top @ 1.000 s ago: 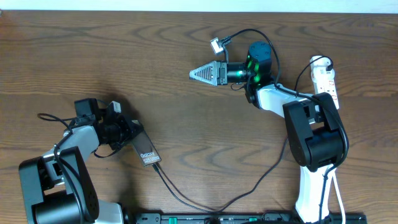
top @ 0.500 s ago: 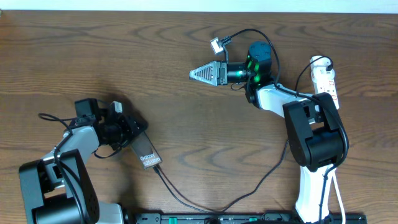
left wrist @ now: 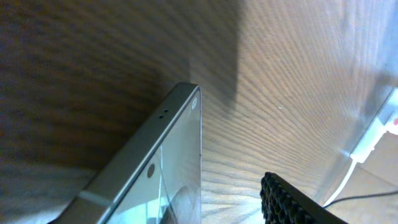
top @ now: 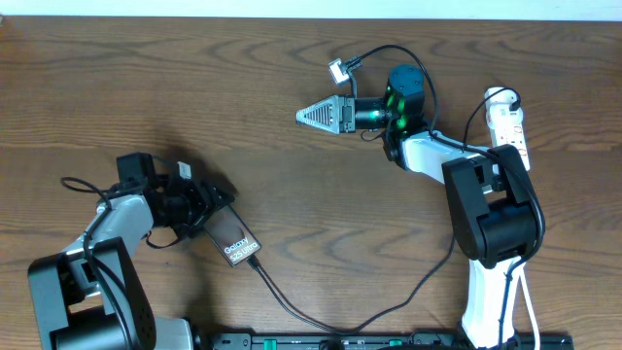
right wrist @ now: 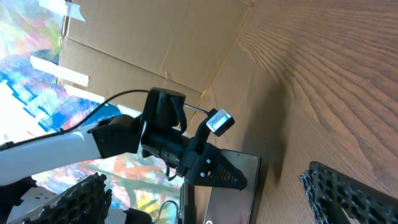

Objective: Plug charger to phone and switch on socket
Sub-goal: 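Lay the phone flat on the table and open the left gripper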

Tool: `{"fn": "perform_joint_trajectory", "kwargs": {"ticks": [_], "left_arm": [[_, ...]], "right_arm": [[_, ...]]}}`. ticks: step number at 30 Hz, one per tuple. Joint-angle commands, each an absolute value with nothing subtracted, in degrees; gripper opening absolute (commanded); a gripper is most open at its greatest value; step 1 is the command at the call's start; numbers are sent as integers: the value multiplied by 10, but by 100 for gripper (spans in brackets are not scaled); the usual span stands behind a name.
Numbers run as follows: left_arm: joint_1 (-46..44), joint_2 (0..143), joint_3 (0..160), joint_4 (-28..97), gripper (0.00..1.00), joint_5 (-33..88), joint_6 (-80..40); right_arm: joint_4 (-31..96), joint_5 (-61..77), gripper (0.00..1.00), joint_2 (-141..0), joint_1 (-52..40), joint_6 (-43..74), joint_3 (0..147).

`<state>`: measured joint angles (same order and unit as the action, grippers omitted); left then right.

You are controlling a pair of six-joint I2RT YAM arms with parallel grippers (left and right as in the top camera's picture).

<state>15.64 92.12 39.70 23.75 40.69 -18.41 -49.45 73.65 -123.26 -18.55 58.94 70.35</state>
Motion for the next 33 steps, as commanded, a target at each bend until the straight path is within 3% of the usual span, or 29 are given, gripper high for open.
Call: {"fn": "perform_joint_trajectory", "kwargs": {"ticks": [1, 9, 17, 22, 33], "left_arm": [[157, 944, 384, 270, 68, 268, -207], [157, 944, 393, 316, 77, 216, -209], [157, 944, 393, 328, 79, 209, -209], [157, 944, 393, 334, 91, 209, -209], [157, 944, 393, 354, 92, 198, -209]], "right_arm": [[-495, 734, 99, -1229, -189, 578, 709], [-495, 734, 99, -1229, -189, 578, 709], [-494, 734, 99, -1229, -189, 578, 709], [-494, 734, 99, -1229, -189, 578, 709], [-490, 734, 99, -1229, -189, 578, 709]]}}
